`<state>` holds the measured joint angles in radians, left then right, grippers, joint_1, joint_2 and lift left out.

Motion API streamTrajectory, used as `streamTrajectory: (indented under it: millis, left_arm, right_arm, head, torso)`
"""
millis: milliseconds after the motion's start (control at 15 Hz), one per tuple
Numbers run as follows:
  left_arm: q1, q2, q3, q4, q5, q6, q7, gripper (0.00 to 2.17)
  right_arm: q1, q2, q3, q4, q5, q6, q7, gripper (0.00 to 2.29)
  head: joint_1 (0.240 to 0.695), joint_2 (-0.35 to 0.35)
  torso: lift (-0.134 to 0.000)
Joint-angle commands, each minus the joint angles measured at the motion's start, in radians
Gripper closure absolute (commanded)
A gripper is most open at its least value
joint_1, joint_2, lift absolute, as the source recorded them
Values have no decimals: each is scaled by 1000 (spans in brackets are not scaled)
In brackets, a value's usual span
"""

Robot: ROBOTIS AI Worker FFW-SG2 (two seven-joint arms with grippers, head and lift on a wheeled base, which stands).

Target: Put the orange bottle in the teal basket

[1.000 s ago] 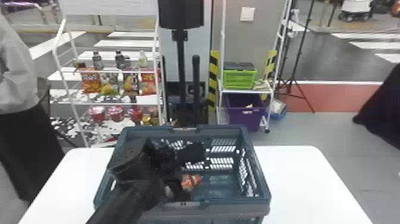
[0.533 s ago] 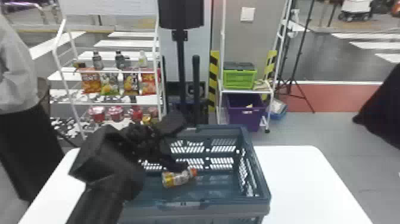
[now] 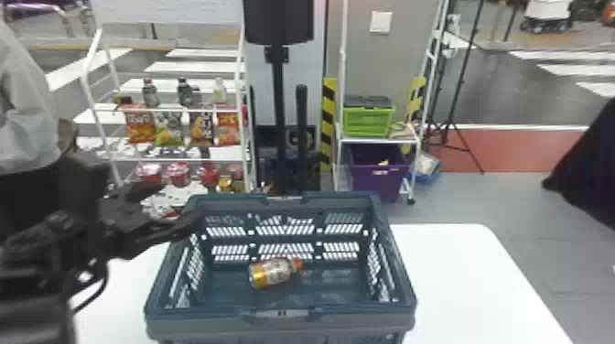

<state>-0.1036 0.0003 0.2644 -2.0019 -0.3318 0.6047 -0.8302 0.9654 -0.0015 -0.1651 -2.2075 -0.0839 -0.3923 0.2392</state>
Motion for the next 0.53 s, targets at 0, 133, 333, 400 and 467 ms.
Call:
streamTrajectory:
  millis: [0,133,333,400,467]
  left_arm:
    - [128,-3,114,-81,208,27,62,103]
    - [282,-3,144,-137,249,-59,161,103]
    - [504,-3,142,-150,284,-292,263,100]
    - [567,-3,136,-150,292,-388,290,100]
    - [630,-3,128,-147,297,-477,321,97]
  right_arm:
    - [-8,2,-2,2,-8,8,0,127]
    - [-23,2,-2,2,-8,57,2,124]
    - [-46,2,-1,3,-8,106,2,124]
    - [-53,2,-1,5,-8,112,2,124]
    - [-60,2,2,5,-8,125,2,120]
  head:
    - [499,0]
    - [499,0]
    - [499,0]
    - [499,0]
    - [499,0]
  torso:
    - [0]
    - [0]
    - [0]
    - [0]
    - [0]
